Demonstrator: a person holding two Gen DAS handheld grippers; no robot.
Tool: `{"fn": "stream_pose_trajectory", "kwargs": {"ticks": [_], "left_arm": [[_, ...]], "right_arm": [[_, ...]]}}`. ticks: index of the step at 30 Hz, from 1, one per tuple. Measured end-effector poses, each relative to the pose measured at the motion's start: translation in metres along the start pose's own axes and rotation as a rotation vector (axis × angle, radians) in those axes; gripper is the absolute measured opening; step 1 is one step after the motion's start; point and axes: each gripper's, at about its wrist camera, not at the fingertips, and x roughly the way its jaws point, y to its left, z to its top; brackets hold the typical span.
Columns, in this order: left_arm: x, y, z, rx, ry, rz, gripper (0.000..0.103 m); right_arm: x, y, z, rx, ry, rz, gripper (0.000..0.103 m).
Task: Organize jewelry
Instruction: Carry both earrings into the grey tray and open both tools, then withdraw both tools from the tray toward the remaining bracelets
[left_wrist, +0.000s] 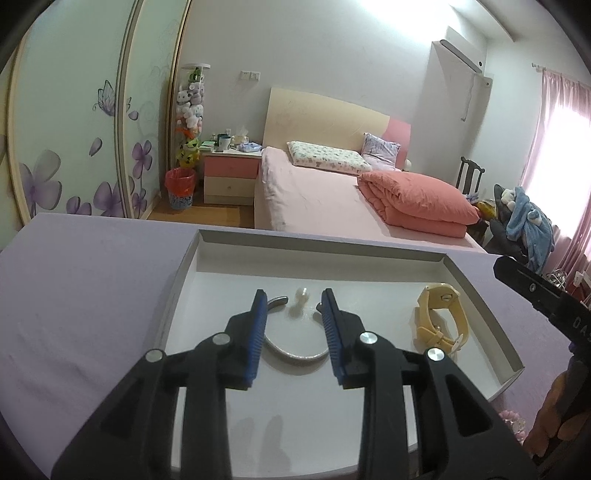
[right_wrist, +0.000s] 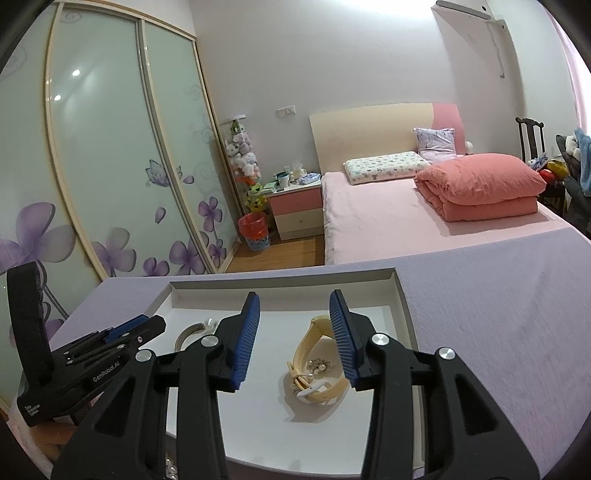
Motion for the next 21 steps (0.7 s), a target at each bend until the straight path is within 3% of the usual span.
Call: {"fn": "stream_pose_trajectory", "kwargs": {"ticks": [21], "left_arm": [[-0.015, 0.009, -0.003, -0.03, -0.021, 0.011, 0.031]], "right_arm": [[-0.001, -0.007, -0.002, 0.001, -0.001, -0.014, 0.041]]}}
